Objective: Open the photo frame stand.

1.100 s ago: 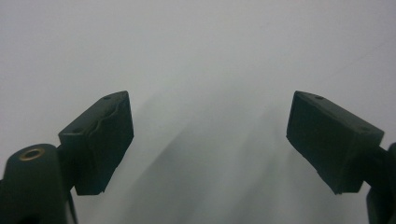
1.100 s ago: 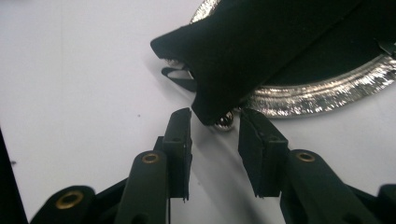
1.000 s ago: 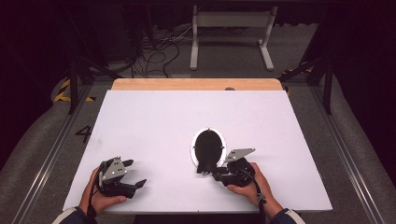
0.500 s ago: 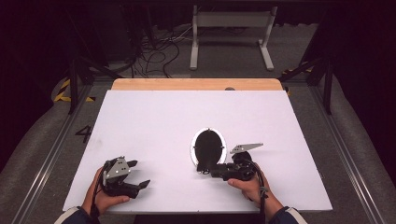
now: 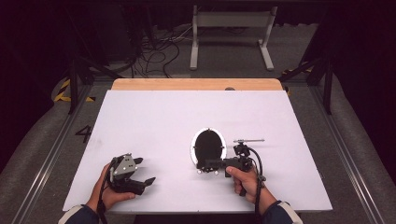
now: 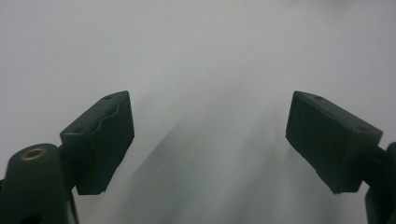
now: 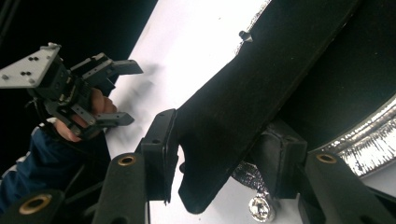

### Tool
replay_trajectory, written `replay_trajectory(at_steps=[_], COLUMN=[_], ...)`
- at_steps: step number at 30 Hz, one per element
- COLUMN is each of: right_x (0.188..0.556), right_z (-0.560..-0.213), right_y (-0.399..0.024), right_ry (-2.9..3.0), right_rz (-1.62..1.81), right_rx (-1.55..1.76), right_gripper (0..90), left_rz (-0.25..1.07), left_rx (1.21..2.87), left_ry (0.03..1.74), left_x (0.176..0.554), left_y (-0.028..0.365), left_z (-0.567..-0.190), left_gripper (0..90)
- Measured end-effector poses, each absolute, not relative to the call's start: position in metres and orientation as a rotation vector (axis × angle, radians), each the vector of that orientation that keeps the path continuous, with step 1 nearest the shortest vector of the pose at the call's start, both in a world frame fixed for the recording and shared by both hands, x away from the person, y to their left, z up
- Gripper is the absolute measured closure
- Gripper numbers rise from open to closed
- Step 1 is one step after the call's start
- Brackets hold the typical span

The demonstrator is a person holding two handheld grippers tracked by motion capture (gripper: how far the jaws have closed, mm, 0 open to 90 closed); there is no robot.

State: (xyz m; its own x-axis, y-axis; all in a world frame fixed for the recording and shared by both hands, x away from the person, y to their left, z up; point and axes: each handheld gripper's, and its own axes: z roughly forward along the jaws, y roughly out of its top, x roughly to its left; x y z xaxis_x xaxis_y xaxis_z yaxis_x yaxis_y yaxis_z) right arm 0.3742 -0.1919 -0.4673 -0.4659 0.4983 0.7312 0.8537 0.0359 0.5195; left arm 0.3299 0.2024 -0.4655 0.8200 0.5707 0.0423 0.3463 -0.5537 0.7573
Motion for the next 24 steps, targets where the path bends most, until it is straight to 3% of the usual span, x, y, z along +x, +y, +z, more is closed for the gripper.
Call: replay_trajectory(at_steps=[17, 24], right_x=[0.382, 0.379], right_z=[-0.473, -0.467], right_y=[-0.197, -0.196], right_ry=[-1.961, -2.050], right_rz=[-1.432, -1.448], right_rx=[-1.340, -1.269], right_gripper=[61.3, 64.2], left_rz=[0.207, 0.184], left_rx=[2.187, 2.188], left_ry=[0.615, 0.590], left_x=[0.386, 0.398], left_y=[0.128, 0.115], left_z=[-0.461, -0.457], left_gripper=[15.9, 14.3])
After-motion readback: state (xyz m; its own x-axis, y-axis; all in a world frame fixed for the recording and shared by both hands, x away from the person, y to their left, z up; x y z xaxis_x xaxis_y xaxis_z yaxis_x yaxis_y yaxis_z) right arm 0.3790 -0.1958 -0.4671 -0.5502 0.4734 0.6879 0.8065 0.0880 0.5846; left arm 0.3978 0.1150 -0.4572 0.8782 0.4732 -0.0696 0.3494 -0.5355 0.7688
